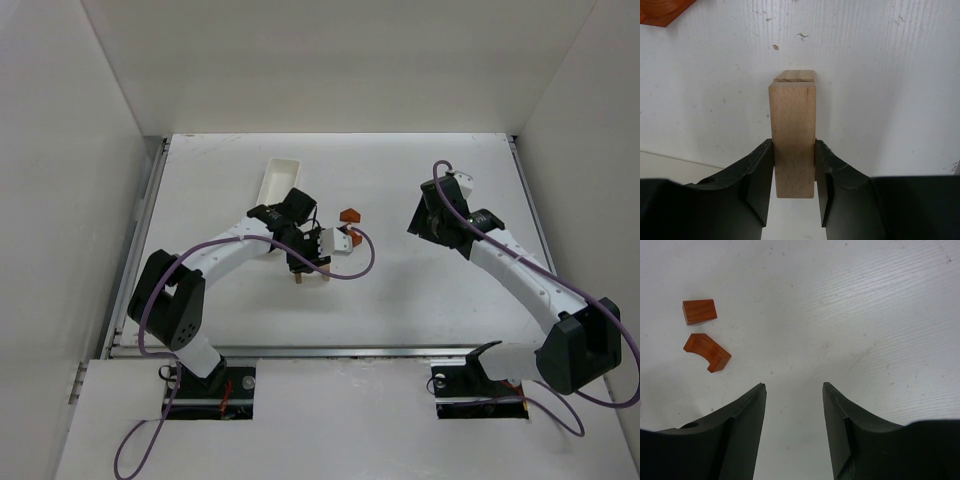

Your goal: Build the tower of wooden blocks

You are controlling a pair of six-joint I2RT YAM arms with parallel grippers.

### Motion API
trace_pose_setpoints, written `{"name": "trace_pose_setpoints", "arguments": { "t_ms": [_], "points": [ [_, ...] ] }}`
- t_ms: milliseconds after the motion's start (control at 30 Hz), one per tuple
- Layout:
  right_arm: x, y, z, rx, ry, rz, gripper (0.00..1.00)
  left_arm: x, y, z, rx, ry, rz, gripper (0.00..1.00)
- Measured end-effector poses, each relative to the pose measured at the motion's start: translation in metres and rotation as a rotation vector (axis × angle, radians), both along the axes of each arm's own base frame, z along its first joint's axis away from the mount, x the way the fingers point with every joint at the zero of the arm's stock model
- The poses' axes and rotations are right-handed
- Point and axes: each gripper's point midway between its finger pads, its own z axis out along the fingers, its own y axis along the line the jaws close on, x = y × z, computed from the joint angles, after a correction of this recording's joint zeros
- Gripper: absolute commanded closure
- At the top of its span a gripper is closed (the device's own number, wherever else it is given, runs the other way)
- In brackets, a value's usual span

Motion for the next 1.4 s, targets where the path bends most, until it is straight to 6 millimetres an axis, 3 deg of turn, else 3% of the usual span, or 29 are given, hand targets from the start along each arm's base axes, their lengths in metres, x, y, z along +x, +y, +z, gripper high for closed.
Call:
{"name": "trace_pose_setpoints", "arguments": {
  "t_ms": [567,1400],
  "points": [
    [0.0001,0.0000,0.0001,0.000,0.000,0.000,0.45,0.0001,0.0001,0.0000,0.000,0.000,0.000,0.69],
    [0.0000,-0.0001,0.0000,0.000,0.000,0.000,0.44,-0.0003,-0.0001,0.0001,-0.001,0.001,-0.001,0.61]
  ]
}}
